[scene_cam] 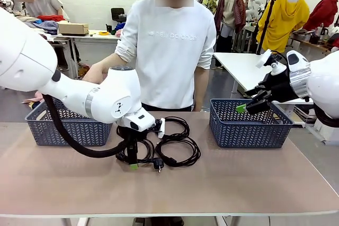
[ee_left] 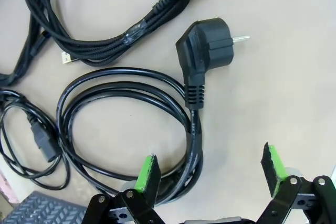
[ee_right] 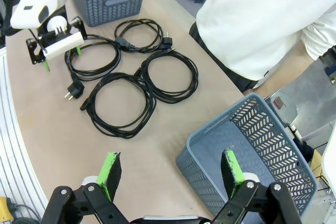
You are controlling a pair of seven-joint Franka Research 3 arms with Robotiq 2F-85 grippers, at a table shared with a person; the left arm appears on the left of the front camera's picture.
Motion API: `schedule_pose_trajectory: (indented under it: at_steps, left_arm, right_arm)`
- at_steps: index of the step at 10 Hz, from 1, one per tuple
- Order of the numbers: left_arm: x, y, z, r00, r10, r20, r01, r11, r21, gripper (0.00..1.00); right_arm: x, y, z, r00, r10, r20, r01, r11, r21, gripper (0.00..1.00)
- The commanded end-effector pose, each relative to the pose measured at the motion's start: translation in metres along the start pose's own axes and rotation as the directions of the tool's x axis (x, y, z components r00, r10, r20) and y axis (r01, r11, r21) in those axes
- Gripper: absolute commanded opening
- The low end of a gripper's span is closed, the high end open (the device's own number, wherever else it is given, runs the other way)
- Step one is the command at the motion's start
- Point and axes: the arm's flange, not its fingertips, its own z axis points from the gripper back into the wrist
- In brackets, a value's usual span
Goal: Organize the cables according to human instructions.
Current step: Pick up a bundle of cables and place it in the basket indicated by the human.
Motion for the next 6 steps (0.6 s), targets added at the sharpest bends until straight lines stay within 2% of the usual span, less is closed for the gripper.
schedule_pose_trajectory:
  at_steps: [1, 6]
  left_arm:
    - [0.002, 0.012, -0.005, 1.000, -0.004, -0.027, 0.004, 1.000, -0.001, 1.00]
    - [0.003, 0.025, -0.011, 0.999, -0.035, 0.008, 0.036, 0.998, -0.044, 1.00]
  right_arm:
    - [-0.001, -0.001, -0.001, 1.000, 0.005, 0.005, -0.005, 1.000, -0.002, 1.00]
    - [-0.001, -0.001, -0.001, 1.000, 0.005, 0.005, -0.005, 1.000, -0.002, 1.00]
